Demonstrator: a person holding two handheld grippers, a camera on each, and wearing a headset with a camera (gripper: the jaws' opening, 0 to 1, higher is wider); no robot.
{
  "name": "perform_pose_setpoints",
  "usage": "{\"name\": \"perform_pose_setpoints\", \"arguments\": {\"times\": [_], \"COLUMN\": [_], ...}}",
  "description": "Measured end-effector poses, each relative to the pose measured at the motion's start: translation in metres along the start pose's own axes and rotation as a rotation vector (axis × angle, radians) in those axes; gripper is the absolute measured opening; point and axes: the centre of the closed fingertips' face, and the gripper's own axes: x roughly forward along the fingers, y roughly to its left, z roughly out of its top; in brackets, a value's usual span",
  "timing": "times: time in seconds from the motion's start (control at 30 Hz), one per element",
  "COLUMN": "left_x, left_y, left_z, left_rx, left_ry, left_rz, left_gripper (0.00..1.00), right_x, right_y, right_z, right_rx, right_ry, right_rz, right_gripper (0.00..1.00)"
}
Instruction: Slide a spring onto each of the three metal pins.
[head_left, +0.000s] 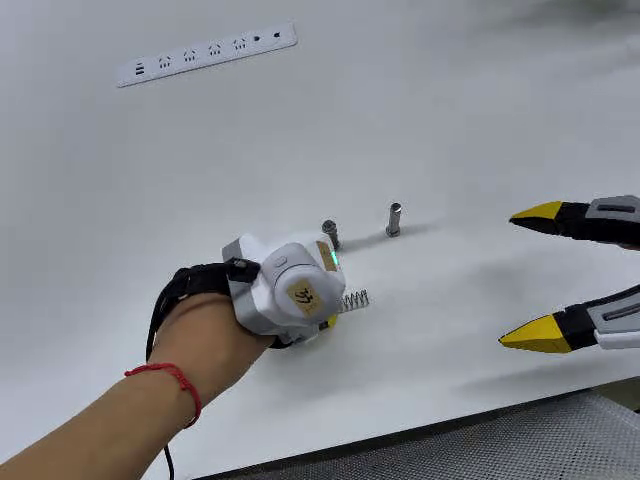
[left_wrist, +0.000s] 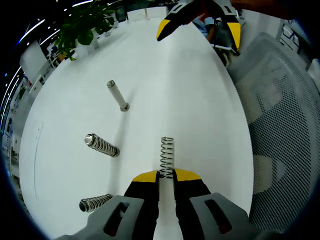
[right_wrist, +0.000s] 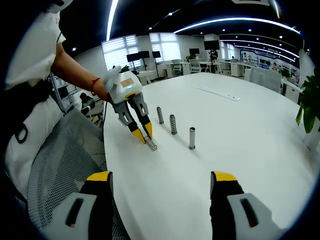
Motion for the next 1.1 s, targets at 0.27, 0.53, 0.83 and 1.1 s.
{"name": "perform_pose_setpoints", "arguments": {"times": [0.27,0.53,0.83,1.1], "left_x": [-0.003,-0.002,-0.004,-0.006], "left_y": [-0.007,-0.011,-0.016,-0.021], "left_z": [0.004,0.001,0.001,0.005], "left_rx": [-0.05,-0.063,-0.096,-0.115], "left_ry": [-0.056,-0.054,-0.059,-0.083], "left_rz": [-0.013,-0.014,-0.036,-0.056], "left_gripper": [0.1,0.1,0.1,0.1], "right_x": [0.008,0.014,0.015,0.018], "right_y": [0.006,0.01,0.009,0.012], "right_z": [0.014,0.02,0.019,0.017], "right_rx": [0.033,0.023,0.026,0.048], "right_ry": [-0.042,-0.047,-0.044,-0.048], "right_rz": [0.014,0.021,0.021,0.03], "right_gripper": [0.79,0.78,0.76,0.75]}}
